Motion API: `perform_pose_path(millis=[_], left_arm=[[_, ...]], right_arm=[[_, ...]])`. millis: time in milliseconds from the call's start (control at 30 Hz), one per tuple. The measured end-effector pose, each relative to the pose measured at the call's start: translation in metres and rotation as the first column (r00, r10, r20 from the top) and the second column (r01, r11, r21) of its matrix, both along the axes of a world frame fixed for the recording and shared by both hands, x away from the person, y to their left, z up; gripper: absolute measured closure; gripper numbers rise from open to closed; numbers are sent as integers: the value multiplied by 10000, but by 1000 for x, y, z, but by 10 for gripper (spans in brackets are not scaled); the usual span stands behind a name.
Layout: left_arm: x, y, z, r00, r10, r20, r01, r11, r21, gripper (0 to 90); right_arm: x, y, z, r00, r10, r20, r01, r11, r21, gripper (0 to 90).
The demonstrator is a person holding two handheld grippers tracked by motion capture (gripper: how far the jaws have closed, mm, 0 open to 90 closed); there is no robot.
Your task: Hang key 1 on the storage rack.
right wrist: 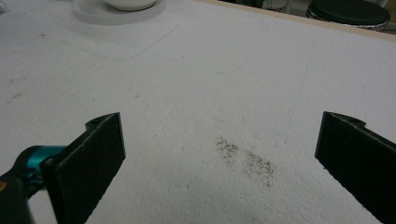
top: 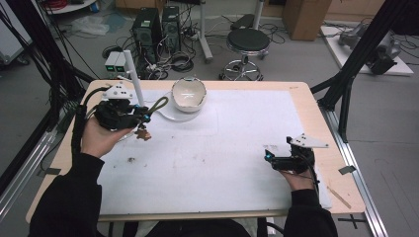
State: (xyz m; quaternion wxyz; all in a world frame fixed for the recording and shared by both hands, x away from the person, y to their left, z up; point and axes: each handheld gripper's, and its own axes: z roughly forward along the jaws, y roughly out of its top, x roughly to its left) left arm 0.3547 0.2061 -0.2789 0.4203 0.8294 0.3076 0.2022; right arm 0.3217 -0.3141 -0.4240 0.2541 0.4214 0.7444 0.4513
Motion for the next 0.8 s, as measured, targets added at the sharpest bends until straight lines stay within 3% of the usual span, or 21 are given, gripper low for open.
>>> perform_pose_path(millis=[267, 467, 800], left_arm=[[3, 17, 22, 9986, 339, 401, -347, 9992, 199, 731], [11, 33, 34, 9959, 766, 475, -780, 9965, 292, 731], [36, 54, 32, 9917, 1262, 258, -1262, 9920, -51, 731]], right_arm=[[0, 2, -1, 10000, 11, -56, -11, 10000, -62, 6], [0, 2, -1, 10000, 23, -28, -23, 10000, -85, 6], [0, 1, 0, 10000, 11, 40, -10, 10000, -92, 6]])
